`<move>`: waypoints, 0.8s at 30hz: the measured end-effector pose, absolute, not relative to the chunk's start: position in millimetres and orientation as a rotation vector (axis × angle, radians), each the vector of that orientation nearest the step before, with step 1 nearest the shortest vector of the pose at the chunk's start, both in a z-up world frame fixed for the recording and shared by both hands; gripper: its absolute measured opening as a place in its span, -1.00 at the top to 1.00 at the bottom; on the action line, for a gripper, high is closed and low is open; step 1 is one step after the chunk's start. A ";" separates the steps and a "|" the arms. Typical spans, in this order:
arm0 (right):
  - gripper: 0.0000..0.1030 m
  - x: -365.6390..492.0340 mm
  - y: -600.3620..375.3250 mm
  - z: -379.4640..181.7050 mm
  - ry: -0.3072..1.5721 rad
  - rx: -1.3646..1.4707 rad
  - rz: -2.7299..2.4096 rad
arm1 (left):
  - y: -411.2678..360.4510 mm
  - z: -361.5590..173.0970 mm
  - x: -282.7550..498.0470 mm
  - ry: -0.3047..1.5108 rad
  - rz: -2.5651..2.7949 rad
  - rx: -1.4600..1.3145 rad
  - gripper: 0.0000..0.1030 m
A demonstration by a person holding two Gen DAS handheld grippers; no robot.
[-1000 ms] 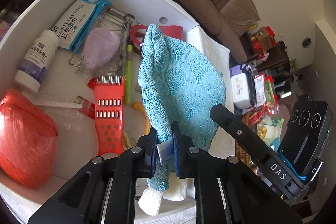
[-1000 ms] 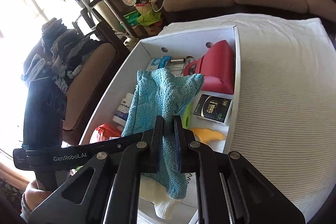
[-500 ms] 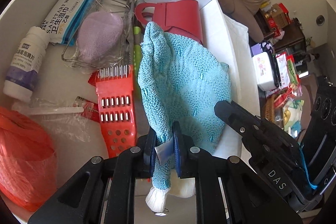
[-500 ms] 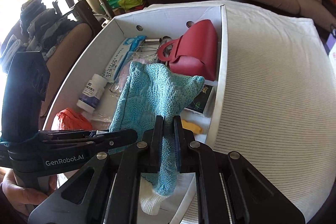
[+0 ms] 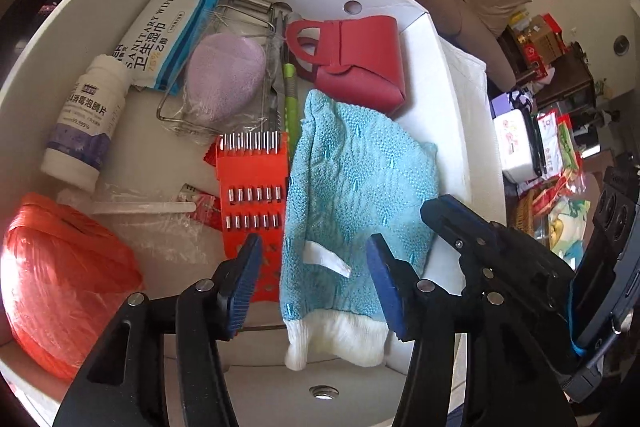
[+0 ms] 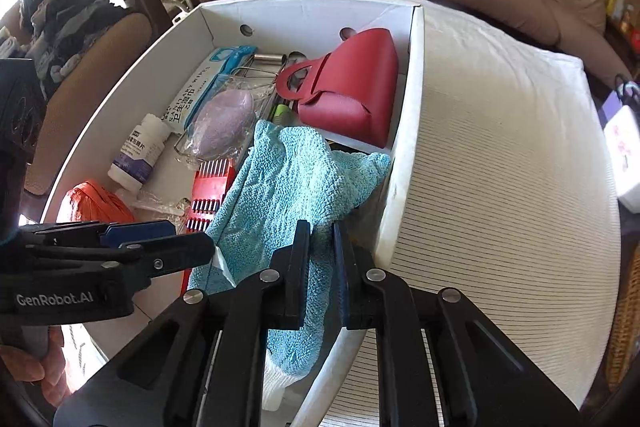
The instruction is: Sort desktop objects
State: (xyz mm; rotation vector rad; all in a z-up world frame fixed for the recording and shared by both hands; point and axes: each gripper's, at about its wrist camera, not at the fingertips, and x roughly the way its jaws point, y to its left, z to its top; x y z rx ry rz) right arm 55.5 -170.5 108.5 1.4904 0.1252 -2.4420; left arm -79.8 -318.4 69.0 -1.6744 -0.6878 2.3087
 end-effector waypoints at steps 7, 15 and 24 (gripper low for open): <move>0.30 63.1 -166.3 132.9 0.103 1.388 -2.469 | -329.0 95.6 -61.6 -0.616 2.386 -1.639 -0.15; -0.19 88.0 -173.1 154.5 0.137 1.332 -2.490 | -326.9 120.1 -36.3 -0.385 2.531 -1.625 -0.62; -0.76 117.0 -164.8 162.3 0.127 1.331 -2.490 | -328.7 122.5 -4.4 -0.345 2.548 -1.615 -1.00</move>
